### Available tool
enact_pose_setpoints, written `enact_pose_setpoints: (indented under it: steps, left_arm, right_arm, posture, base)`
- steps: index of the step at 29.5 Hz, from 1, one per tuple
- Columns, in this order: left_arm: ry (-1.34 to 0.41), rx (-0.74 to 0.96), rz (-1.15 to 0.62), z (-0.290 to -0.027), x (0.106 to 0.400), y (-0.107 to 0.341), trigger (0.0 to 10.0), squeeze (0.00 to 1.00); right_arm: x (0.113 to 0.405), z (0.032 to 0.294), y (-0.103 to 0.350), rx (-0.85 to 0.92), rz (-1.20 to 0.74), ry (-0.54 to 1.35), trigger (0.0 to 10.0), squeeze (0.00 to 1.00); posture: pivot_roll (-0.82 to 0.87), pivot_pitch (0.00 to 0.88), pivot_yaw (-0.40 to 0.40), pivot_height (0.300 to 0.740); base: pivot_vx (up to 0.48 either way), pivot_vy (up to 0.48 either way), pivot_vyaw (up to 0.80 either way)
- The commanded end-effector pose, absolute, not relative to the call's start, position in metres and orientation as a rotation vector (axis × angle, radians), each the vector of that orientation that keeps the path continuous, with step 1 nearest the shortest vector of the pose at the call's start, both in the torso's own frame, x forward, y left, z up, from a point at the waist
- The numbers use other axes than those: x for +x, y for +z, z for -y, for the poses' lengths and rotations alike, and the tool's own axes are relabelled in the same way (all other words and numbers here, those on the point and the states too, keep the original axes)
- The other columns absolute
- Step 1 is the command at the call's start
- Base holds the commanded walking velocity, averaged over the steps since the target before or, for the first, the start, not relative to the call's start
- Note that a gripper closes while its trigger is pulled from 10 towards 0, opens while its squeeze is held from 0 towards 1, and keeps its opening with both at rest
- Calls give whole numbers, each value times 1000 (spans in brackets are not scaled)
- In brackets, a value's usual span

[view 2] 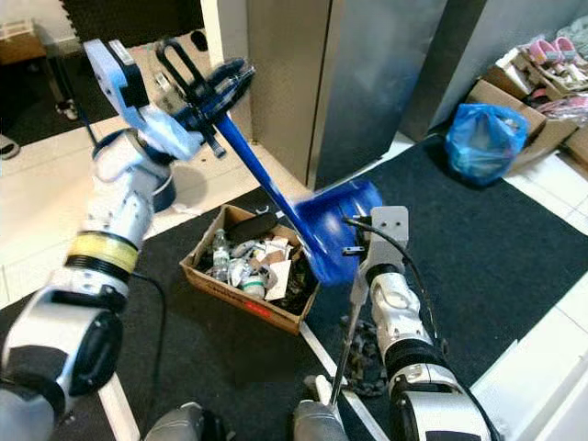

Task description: Sweep floor

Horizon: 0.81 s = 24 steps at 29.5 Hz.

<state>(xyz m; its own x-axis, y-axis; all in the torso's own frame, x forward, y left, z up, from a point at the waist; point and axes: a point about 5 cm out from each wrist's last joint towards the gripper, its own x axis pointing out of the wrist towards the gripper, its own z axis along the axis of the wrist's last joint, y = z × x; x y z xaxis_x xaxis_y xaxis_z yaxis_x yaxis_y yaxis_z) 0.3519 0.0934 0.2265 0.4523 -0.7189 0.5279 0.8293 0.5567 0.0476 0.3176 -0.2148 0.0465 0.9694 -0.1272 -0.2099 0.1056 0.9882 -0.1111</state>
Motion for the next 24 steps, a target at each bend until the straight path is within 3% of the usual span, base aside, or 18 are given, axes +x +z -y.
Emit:
enact_pose_setpoints:
  steps: [1,3,11,24]
  left_arm:
    - [-970,-301,593,-86,344,237,10000,0]
    - [-974,-316,577,-82,340,232,10000,0]
    - [-998,-365,462,-52,317,206,10000,0]
    - [-1000,-342,429,-48,311,203,10000,0]
  right_arm:
    - [313,233,43,-167,-263,-213,10000,0]
    - [313,239,45,-180,-260,-250,10000,0]
    - [317,259,57,-258,-254,-331,10000,0]
    - [315,272,59,-325,-289,-382,10000,0]
  posture:
    - [65,0,6,740]
    - [66,0,4,740]
    - [59,0,-1,740]
    - [59,0,-8,740]
  base:
    - [0,0,0]
    - [0,0,0]
    - [0,0,-800]
    - [0,0,-800]
